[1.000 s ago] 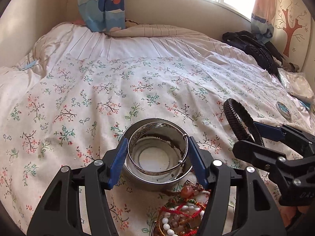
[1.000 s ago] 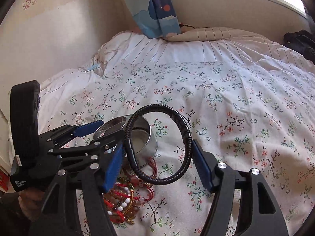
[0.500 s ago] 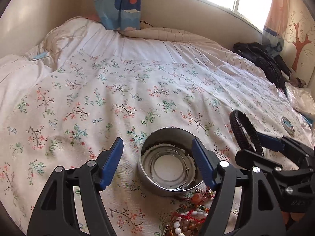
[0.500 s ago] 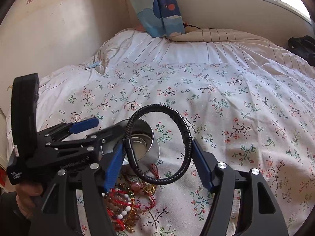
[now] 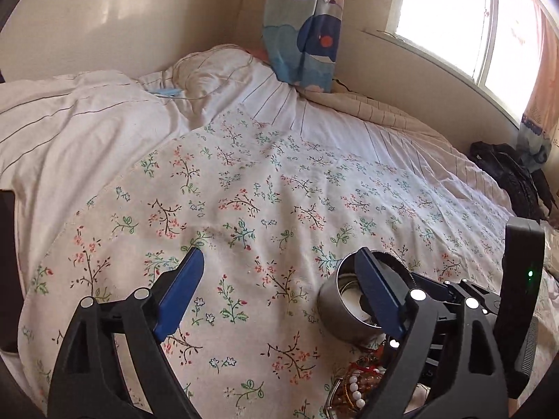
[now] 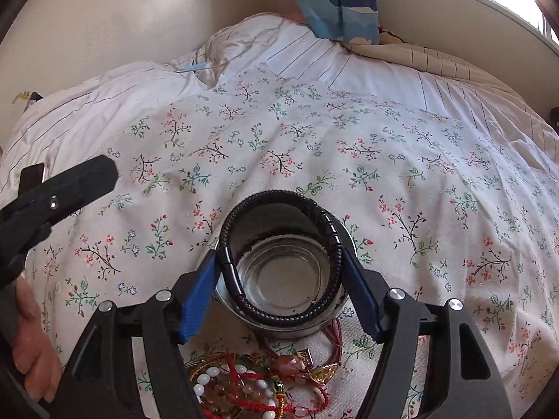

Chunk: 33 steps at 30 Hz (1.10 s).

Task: Organize jewelry
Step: 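Withdraw both open tools from the tin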

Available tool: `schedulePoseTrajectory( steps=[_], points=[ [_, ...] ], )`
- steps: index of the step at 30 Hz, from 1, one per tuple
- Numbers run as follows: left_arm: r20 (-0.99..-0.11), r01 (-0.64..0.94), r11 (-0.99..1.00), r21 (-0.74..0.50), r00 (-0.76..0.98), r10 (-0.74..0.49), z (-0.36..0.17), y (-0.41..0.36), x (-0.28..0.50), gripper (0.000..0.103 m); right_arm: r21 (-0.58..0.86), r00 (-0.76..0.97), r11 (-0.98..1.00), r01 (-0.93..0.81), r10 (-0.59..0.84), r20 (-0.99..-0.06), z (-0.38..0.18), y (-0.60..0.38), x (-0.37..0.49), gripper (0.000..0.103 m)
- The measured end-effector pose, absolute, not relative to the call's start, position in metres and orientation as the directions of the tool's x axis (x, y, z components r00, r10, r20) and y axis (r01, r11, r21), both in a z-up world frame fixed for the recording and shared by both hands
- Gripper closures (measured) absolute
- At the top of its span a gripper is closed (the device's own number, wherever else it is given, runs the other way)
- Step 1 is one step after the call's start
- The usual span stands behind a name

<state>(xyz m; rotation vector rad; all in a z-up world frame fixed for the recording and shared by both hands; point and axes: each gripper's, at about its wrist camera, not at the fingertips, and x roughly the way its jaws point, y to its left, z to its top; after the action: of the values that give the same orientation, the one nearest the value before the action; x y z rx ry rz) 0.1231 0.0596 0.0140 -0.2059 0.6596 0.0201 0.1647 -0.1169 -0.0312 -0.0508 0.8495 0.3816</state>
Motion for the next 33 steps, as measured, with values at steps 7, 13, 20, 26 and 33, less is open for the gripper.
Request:
schedulePoseTrajectory(
  steps=[7,13,20,26,33],
  points=[
    [-0.628,-0.061,0.986,-0.157,0.777,-0.052,0.012,0.039,0.096,0.019,0.171,0.697,0.960,-0.220,0.277,-0.661,0.001,-0.166,0.134,0.029],
    [-0.670,0.014,0.995,-0.101,0.738,-0.078,-0.004,0.015,0.067,0.018,0.187,0.700,0.977,-0.101,0.204,-0.684,-0.008,-0.209,0.077,0.026],
    [-0.686,0.040,0.998,-0.049,0.725,-0.063,-0.012,0.008,0.053,0.018,0.188,0.669,0.977,-0.105,0.209,-0.713,-0.022,-0.217,0.044,0.021],
    [-0.720,0.002,0.995,-0.100,0.690,-0.074,-0.019,0.022,0.061,0.018,0.192,0.621,0.965,-0.181,0.263,-0.738,-0.031,-0.200,0.050,0.020],
    [-0.724,0.016,0.988,-0.156,0.678,-0.125,-0.022,0.040,0.064,0.018,0.145,0.567,0.959,-0.244,0.262,-0.781,-0.042,-0.178,0.053,0.029]
  ],
)
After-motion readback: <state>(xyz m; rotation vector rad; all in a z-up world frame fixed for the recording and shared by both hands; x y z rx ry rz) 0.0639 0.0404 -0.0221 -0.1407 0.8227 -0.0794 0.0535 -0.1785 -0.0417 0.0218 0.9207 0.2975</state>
